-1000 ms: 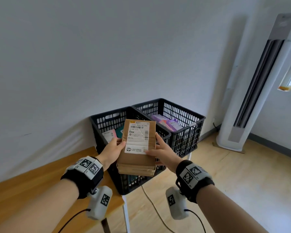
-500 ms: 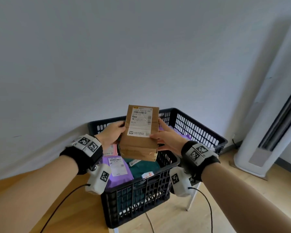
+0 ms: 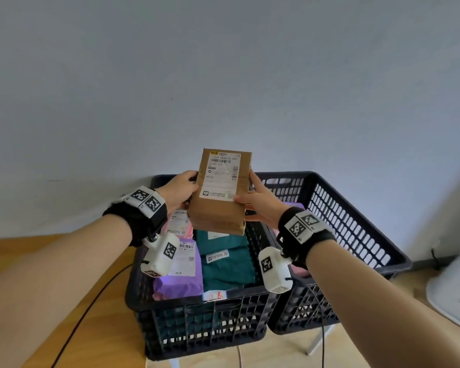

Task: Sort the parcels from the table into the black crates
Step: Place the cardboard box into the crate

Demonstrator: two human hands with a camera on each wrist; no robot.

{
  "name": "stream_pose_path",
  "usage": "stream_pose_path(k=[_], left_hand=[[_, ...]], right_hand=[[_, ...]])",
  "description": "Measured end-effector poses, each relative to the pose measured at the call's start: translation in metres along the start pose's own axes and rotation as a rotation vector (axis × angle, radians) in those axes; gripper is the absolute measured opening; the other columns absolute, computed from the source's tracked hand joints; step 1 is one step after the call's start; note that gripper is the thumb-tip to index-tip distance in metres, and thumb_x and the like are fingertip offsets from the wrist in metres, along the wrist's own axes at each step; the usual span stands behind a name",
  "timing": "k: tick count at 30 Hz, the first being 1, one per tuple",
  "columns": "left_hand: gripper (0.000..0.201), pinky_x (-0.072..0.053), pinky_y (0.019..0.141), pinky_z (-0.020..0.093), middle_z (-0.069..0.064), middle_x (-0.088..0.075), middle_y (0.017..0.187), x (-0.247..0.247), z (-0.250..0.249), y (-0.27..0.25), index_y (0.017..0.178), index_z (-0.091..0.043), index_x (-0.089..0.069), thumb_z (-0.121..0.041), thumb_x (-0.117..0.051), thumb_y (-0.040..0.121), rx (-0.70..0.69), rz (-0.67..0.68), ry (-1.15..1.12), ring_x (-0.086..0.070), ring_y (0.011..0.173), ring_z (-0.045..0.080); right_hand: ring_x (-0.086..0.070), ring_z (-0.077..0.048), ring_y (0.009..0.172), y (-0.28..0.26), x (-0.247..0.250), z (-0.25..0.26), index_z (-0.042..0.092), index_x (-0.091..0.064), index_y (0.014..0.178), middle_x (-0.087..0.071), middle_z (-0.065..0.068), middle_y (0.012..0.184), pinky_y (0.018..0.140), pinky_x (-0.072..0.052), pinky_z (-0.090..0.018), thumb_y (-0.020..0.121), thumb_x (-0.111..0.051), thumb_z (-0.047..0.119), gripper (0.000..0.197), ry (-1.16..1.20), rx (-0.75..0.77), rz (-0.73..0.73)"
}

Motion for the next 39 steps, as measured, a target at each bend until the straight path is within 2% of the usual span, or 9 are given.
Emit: stream_pose_path(k=[3,6,9,15,21,23,30,33,39], left_hand=[[0.043,-0.047,0.088,0.040,0.010,-0.054,0.126,-0.011,0.010,0.014,0.132,-0.025,-0.046,-0.002,-0.035,0.097,0.056,-0.039,0.043,-0.047,0.122,0.030],[0.047,-0.047,0.089,0.037,0.013,-0.049,0.136,-0.017,0.019,0.028,0.142,-0.019,-0.036,0.000,-0.032,0.099,0.102,-0.057,0.032,-0.046,0.126,0.031],[0.049,-0.045,0.096,0.038,0.011,-0.047,0.137,-0.019,0.028,0.050,0.143,-0.019,-0.033,0.001,-0.031,0.099,0.114,-0.060,0.040,-0.046,0.125,0.027],[0.044,-0.051,0.071,0.035,0.011,-0.056,0.126,-0.019,0.052,0.105,0.138,-0.013,-0.040,0.002,-0.035,0.097,0.186,-0.040,0.047,-0.055,0.107,0.025],[0.053,-0.049,0.092,0.043,0.013,-0.050,0.135,-0.008,0.082,0.153,0.144,-0.011,-0.033,0.002,-0.042,0.094,0.268,-0.056,0.076,-0.051,0.119,0.029],[0.055,-0.047,0.096,0.046,0.013,-0.049,0.134,-0.006,0.093,0.164,0.145,-0.013,-0.031,0.001,-0.043,0.093,0.305,-0.039,0.079,-0.052,0.119,0.030],[0.054,-0.053,0.075,0.038,0.014,-0.054,0.128,-0.014,0.124,0.188,0.145,-0.015,-0.031,-0.005,-0.049,0.095,0.392,-0.025,-0.005,-0.060,0.096,0.025],[0.057,-0.051,0.090,0.046,0.014,-0.053,0.133,-0.021,0.130,0.194,0.145,-0.015,-0.031,-0.004,-0.053,0.093,0.419,0.007,-0.058,-0.057,0.113,0.032],[0.061,-0.055,0.079,0.044,0.009,-0.046,0.141,-0.038,0.140,0.201,0.144,-0.019,-0.032,-0.005,-0.059,0.091,0.413,0.054,-0.156,-0.059,0.106,0.026]], right_hand=[[-0.060,-0.019,0.106,0.021,0.006,-0.010,0.052,-0.018,0.144,-0.059,0.002,0.126,0.068,-0.054,-0.036,0.091,-0.056,0.003,0.081,-0.028,-0.031,0.041],[-0.060,-0.018,0.101,0.039,0.010,-0.016,0.049,-0.018,0.144,-0.059,0.002,0.121,0.061,-0.052,-0.031,0.092,-0.054,0.002,0.079,-0.027,-0.059,0.055],[-0.058,-0.022,0.110,0.064,0.010,-0.021,0.044,-0.020,0.145,-0.058,0.002,0.124,0.068,-0.054,-0.033,0.093,-0.051,0.000,0.075,-0.041,-0.068,0.057],[-0.055,-0.024,0.117,0.125,0.003,-0.039,0.036,-0.010,0.150,-0.053,-0.004,0.132,0.092,-0.051,-0.042,0.091,-0.050,-0.003,0.081,-0.087,-0.107,-0.032],[-0.051,-0.026,0.122,0.182,-0.010,-0.065,0.022,-0.001,0.153,-0.047,-0.007,0.141,0.102,-0.045,-0.040,0.089,-0.052,0.000,0.085,-0.165,-0.221,-0.105],[-0.051,-0.026,0.121,0.198,-0.013,-0.073,0.020,0.000,0.153,-0.047,-0.008,0.141,0.102,-0.044,-0.036,0.090,-0.051,0.002,0.083,-0.212,-0.254,-0.115],[-0.056,-0.025,0.113,0.225,-0.016,-0.097,0.021,0.003,0.153,-0.052,-0.008,0.136,0.091,-0.045,-0.030,0.092,-0.047,0.009,0.080,-0.329,-0.327,-0.176],[-0.052,-0.026,0.120,0.229,-0.015,-0.102,0.020,0.003,0.153,-0.045,-0.010,0.142,0.093,-0.042,-0.029,0.092,-0.047,0.010,0.079,-0.398,-0.343,-0.184],[-0.028,-0.030,0.139,0.231,-0.013,-0.110,0.017,-0.015,0.150,-0.018,-0.010,0.155,0.115,-0.027,-0.042,0.086,-0.050,0.011,0.073,-0.564,-0.330,-0.208]])
Point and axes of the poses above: each hand's wrist, its own y-axis towards the middle knuckle, its own x-axis out of the back of the hand, z = x × y, the point moved 1 cm from there along y, towards the middle knuckle
